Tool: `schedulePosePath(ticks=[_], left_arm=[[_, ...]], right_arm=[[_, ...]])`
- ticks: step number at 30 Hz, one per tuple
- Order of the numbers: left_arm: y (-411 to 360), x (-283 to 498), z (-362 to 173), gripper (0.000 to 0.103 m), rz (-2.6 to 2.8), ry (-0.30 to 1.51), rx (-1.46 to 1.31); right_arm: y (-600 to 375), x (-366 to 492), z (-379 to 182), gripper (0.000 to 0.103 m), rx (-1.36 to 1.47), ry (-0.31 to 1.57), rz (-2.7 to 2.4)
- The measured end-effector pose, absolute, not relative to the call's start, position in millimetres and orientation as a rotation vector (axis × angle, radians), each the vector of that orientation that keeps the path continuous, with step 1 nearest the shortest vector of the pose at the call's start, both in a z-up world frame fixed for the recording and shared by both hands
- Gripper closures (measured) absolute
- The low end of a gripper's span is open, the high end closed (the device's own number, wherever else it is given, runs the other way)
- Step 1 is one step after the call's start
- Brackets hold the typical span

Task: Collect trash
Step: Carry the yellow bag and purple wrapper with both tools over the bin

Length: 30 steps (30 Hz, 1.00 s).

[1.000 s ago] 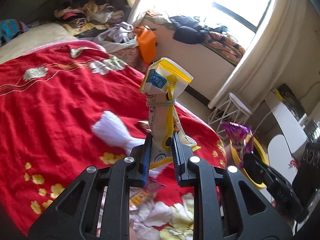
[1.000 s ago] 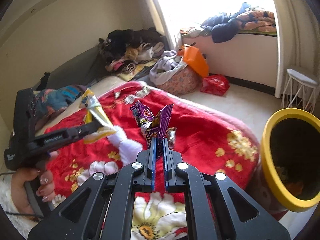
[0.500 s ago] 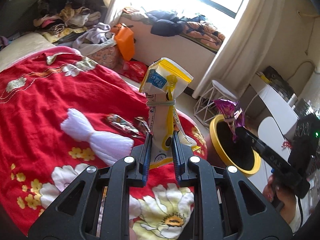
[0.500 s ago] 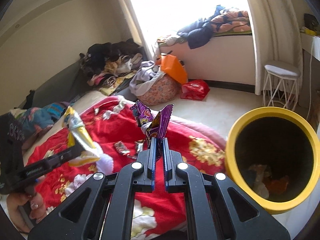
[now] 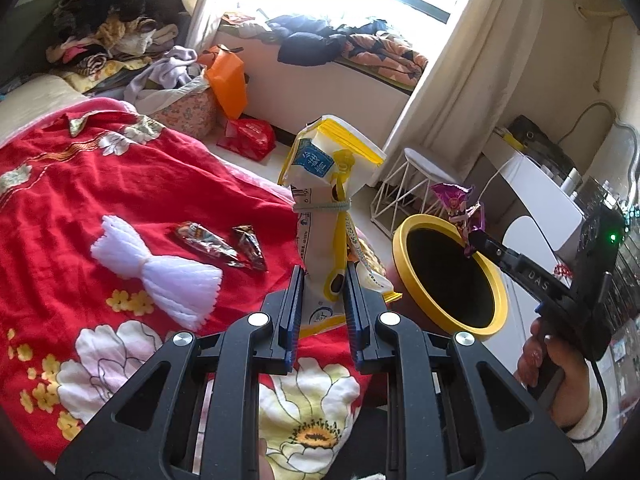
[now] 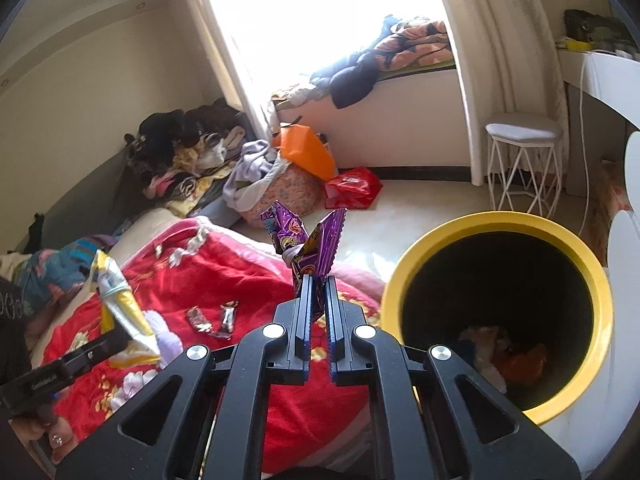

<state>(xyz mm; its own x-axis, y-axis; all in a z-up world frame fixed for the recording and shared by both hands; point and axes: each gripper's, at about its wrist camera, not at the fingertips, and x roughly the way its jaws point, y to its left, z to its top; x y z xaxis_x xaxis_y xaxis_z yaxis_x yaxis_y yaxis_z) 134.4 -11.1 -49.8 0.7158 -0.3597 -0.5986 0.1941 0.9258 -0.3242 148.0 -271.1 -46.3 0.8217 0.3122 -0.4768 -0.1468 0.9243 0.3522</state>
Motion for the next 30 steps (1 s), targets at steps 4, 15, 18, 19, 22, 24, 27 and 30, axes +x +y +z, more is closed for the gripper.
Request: schedulePosePath(ticks=[4, 15, 18, 19, 22, 24, 27, 30], left_arm=[[-19.5, 132.3, -51.1, 0.089, -0.327, 0.714, -0.238], [-43.3, 129.2, -53.5, 0.089, -0.379, 0.725, -0.223], [-50.8, 129.7, -54.4, 0.089, -0.389, 0.726, -0.217], [-53.3, 129.9, -54.8, 0.089, -0.392, 0.728, -0.214], [-60.4, 130.1, -55.5, 0.089, -0.401, 0.732, -0.205], [-64.7, 130.8, -55.9, 0.089, -0.406, 0.733, -0.200], [-72.1, 133.0, -57.0, 0.089, -0.416, 0.737, -0.189], [-80.7, 134.9, -57.7, 0.089, -0.428, 0.739, -0.177]], right_arm=[[-282.8, 149.1, -48.2, 0.097, 0.323, 0.552, 0.224], [-317.6, 148.8, -54.1, 0.097, 0.346, 0.540, 0.129], [-325.3, 148.5, -56.2, 0.097, 0.352, 0.538, 0.106], [-329.5, 148.3, -57.3, 0.097, 0.357, 0.538, 0.095], [-338.0, 148.2, -59.5, 0.097, 0.374, 0.538, 0.077], [-342.7, 146.9, -61.4, 0.097, 0.381, 0.537, 0.064], [-346.8, 147.5, -64.1, 0.097, 0.377, 0.540, 0.043], [-355.7, 148.7, -71.2, 0.097, 0.395, 0.557, 0.021]])
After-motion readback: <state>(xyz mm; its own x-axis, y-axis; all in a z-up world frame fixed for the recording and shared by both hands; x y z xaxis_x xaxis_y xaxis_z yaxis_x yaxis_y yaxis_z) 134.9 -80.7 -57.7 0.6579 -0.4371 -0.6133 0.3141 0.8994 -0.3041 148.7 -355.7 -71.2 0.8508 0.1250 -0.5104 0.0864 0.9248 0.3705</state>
